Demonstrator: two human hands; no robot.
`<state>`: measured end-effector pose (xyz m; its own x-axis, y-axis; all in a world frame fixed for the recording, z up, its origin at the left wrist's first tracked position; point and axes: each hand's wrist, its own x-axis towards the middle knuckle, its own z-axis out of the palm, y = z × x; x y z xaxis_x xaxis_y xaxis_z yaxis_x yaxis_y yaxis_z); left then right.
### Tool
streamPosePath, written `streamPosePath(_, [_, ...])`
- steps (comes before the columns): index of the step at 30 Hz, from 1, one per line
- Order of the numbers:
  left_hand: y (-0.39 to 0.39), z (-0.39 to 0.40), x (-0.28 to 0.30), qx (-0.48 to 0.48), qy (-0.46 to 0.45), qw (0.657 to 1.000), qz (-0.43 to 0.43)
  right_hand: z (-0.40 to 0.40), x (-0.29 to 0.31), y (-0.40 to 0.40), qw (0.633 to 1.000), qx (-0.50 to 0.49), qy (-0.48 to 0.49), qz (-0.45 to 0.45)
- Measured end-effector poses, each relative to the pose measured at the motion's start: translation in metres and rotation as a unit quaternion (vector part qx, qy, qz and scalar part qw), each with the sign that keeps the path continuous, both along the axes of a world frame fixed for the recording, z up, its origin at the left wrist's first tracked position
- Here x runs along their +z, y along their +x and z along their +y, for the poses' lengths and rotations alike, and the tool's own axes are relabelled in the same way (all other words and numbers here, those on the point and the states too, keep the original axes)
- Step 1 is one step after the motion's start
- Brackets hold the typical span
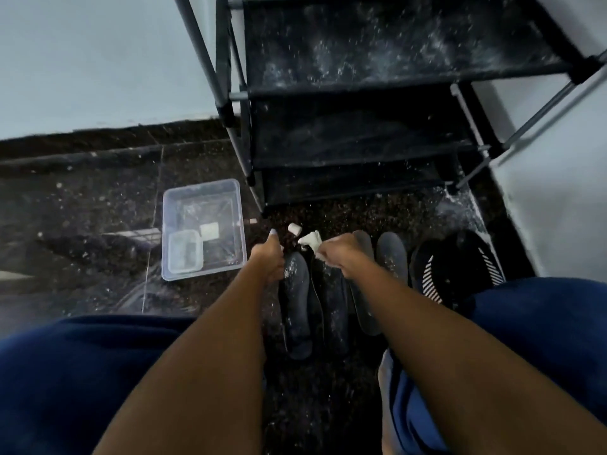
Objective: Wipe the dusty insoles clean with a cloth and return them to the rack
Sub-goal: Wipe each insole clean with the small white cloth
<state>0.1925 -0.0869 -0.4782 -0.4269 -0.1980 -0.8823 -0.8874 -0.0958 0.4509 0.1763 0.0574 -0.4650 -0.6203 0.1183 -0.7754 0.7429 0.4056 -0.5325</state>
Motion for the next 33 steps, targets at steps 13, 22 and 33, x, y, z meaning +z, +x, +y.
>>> streamPosePath(13, [0.072,-0.015,-0.148,0.046,-0.022,0.995,-0.088,-0.021,-0.115,0.057,0.988,0.035,-0.016,-0.150])
streamPosePath(22, [0.090,-0.021,-0.231,-0.003,0.035,0.994,-0.099,-0.025,-0.136,0.061,0.985,0.071,0.015,-0.159])
streamPosePath(33, [0.039,-0.008,-0.076,0.092,0.005,0.995,-0.046,-0.011,-0.078,0.031,0.987,0.131,0.029,-0.092])
